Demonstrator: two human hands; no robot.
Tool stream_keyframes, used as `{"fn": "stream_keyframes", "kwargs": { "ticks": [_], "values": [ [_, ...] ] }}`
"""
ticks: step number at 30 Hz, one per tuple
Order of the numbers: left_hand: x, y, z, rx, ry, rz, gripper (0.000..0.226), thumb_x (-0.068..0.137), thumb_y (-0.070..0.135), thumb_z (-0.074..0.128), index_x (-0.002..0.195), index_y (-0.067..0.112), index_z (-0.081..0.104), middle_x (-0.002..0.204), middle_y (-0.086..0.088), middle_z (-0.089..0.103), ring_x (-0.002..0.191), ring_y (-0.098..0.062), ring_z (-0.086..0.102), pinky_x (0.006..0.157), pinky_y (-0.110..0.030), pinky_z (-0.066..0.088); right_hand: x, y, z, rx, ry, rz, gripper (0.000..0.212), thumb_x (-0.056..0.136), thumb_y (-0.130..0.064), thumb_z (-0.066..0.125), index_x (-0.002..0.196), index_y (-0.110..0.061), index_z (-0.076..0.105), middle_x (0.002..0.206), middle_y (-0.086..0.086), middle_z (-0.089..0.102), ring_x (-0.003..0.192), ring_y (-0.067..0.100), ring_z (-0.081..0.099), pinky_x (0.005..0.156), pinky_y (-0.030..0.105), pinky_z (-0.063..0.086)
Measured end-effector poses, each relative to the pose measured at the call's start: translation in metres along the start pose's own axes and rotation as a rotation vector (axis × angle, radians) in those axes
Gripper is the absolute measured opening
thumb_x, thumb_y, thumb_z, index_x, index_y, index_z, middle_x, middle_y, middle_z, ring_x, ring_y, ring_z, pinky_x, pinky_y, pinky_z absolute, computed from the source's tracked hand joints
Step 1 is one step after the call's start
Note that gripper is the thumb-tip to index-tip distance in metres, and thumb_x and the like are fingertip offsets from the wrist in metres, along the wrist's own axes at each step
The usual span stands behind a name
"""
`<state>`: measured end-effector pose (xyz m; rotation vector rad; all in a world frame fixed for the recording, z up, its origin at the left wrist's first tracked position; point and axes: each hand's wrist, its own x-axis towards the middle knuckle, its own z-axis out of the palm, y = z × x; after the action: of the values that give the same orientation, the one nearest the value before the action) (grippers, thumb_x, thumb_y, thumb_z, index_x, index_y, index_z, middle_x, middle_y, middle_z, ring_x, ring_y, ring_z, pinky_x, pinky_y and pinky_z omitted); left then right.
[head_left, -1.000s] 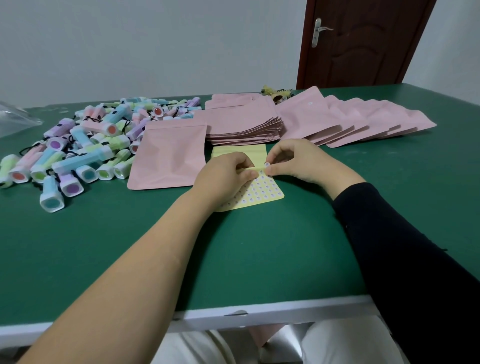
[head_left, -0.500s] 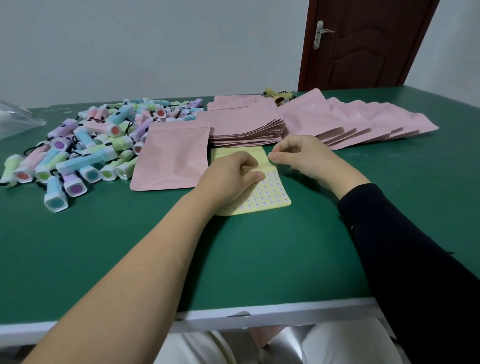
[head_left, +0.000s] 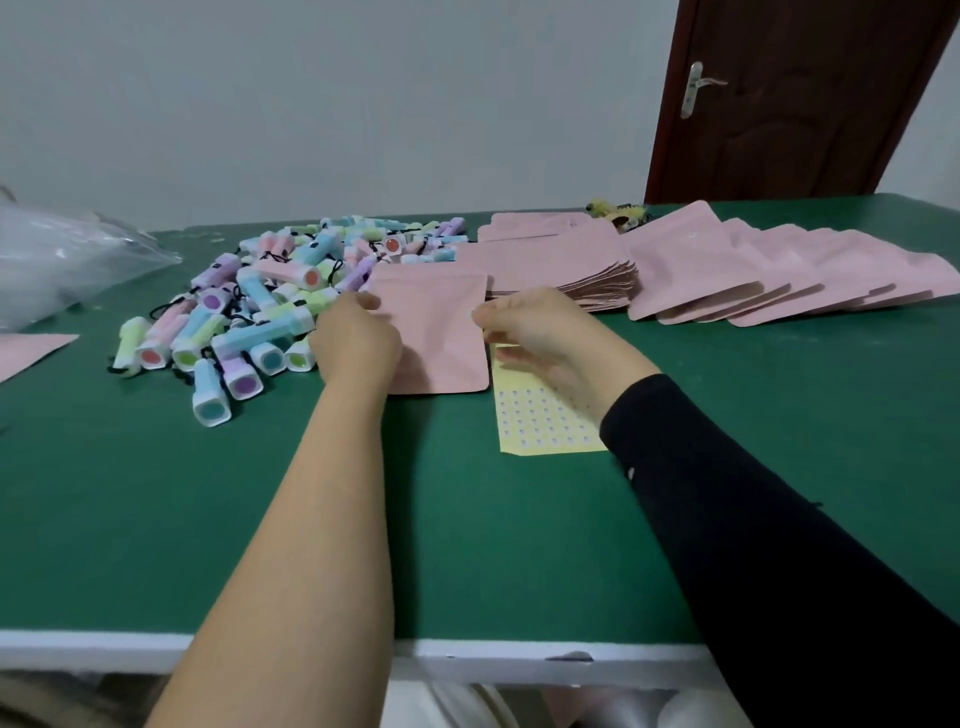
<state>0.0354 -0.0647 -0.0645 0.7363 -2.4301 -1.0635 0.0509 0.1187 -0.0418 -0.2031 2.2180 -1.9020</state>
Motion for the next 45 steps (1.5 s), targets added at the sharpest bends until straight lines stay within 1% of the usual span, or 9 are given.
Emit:
{"fn": "stream_keyframes", "kwargs": {
  "ticks": [5,9,13,16,19,25,30,38,45],
  "values": [
    [-0.001,0.004,-0.005,-0.180,0.002,0.014,0.052,0.081,-0.015,0.055,0.115,0.024,0.063,0.134,-0.001,0.059,0.097,-0.015,0.054,0.073,-0.026,0.041,0.015,0.004,0.022,-0.036,0.114,0.026,0.028,0.090,-0.008,0.064,0.112,0.010,0.064,0.092,0.016,0.064,0.068,0.017,0.058,0.056,0.025,0.046],
    [-0.010,0.020,-0.011,-0.455,0.054,0.121,0.053,0.078,-0.012,0.040,0.109,0.023,0.065,0.124,0.002,0.065,0.110,-0.017,0.060,0.096,-0.028,0.048,0.012,-0.002,0.007,0.148,0.195,-0.128,0.018,0.091,-0.012,0.066,0.105,-0.001,0.070,0.098,0.011,0.071,0.082,0.014,0.062,0.069,0.017,0.053],
    [-0.034,0.042,-0.007,-0.127,0.234,0.512,0.036,0.094,0.019,0.054,0.129,0.021,0.061,0.139,0.001,0.056,0.134,-0.021,0.041,0.113,-0.030,0.025,0.004,-0.019,-0.008,0.379,0.314,-0.325,0.004,0.090,-0.013,0.068,0.091,-0.017,0.068,0.096,0.000,0.071,0.100,0.014,0.064,0.099,0.032,0.050],
    [-0.060,0.059,0.002,-0.377,-0.053,0.648,0.046,0.103,0.025,0.047,0.147,0.017,0.042,0.152,0.000,0.043,0.142,-0.013,0.034,0.118,-0.031,0.025,-0.005,-0.027,-0.012,0.516,0.299,-0.418,0.007,0.091,-0.010,0.066,0.088,-0.017,0.066,0.087,-0.006,0.070,0.097,0.012,0.063,0.100,0.034,0.050],
    [-0.078,0.072,0.001,-0.718,-0.353,0.517,0.052,0.103,0.034,0.046,0.151,0.017,0.034,0.152,0.000,0.043,0.136,-0.005,0.043,0.111,-0.019,0.034,-0.012,-0.032,-0.009,0.678,0.107,-0.424,0.011,0.094,-0.005,0.059,0.087,-0.013,0.061,0.087,0.000,0.070,0.100,0.021,0.064,0.100,0.044,0.050],
    [-0.070,0.063,-0.015,-1.381,-0.972,0.099,0.031,0.098,0.028,0.047,0.113,0.006,0.063,0.107,-0.012,0.071,0.103,-0.026,0.068,0.096,-0.038,0.053,-0.017,-0.034,-0.014,0.678,-0.122,-0.326,0.007,0.097,-0.012,0.056,0.092,-0.017,0.058,0.097,0.002,0.072,0.098,0.020,0.070,0.079,0.030,0.055],
    [-0.053,0.050,-0.015,-1.275,-0.824,-0.025,0.026,0.098,0.010,0.047,0.107,0.002,0.069,0.110,-0.015,0.072,0.102,-0.030,0.070,0.092,-0.042,0.056,-0.012,-0.029,-0.040,0.294,0.225,-0.356,0.006,0.092,-0.019,0.066,0.086,-0.021,0.066,0.075,-0.012,0.069,0.067,0.003,0.061,0.058,0.018,0.042],
    [-0.048,0.037,-0.017,-1.127,-0.900,0.026,0.028,0.092,0.015,0.056,0.081,0.012,0.081,0.094,-0.008,0.076,0.087,-0.023,0.074,0.071,-0.034,0.060,-0.011,-0.013,-0.050,0.187,0.017,-0.235,0.011,0.093,-0.014,0.063,0.084,-0.017,0.068,0.066,-0.010,0.067,0.059,0.001,0.061,0.064,0.018,0.051],
    [-0.038,0.024,-0.023,-1.183,-0.814,-0.057,0.023,0.095,0.016,0.057,0.112,0.009,0.071,0.109,-0.009,0.073,0.101,-0.027,0.071,0.084,-0.040,0.058,-0.017,-0.012,-0.045,-0.078,-0.024,-0.255,0.013,0.095,-0.018,0.061,0.083,-0.017,0.066,0.067,-0.006,0.054,0.060,0.007,0.048,0.061,0.019,0.045]
  ]
}}
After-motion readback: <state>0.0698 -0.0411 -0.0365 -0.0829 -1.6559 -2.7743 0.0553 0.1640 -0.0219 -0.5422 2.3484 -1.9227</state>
